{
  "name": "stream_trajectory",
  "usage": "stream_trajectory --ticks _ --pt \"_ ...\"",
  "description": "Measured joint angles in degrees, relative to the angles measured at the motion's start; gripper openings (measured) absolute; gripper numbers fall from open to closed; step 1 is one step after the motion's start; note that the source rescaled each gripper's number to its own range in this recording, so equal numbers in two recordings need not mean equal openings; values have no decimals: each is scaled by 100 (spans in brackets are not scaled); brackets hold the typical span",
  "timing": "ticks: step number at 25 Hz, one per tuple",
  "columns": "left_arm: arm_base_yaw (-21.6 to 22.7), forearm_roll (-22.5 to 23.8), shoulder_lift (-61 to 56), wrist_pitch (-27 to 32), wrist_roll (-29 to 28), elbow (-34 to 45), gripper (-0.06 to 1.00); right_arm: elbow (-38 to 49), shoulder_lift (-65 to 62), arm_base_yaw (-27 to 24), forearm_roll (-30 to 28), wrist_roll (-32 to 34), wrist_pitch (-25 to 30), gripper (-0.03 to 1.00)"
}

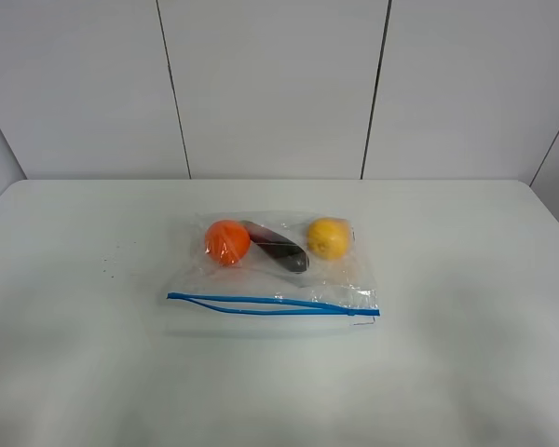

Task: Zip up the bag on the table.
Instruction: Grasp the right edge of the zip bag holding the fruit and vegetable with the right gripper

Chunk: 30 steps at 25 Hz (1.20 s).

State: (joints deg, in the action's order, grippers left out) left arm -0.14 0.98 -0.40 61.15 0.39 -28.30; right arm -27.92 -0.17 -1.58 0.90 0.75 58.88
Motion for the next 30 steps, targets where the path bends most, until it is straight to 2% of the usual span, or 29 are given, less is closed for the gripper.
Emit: stream_trajectory --ticks 18,25,30 --pt "0 0 0 0 0 0 100 -43 171 0 -90 0 13 100" --pt "0 0 0 0 0 0 100 -563 1740 0 174 5 76 100" --pt "0 0 0 0 0 0 100 -687 3347 0 683 -16 -307 100"
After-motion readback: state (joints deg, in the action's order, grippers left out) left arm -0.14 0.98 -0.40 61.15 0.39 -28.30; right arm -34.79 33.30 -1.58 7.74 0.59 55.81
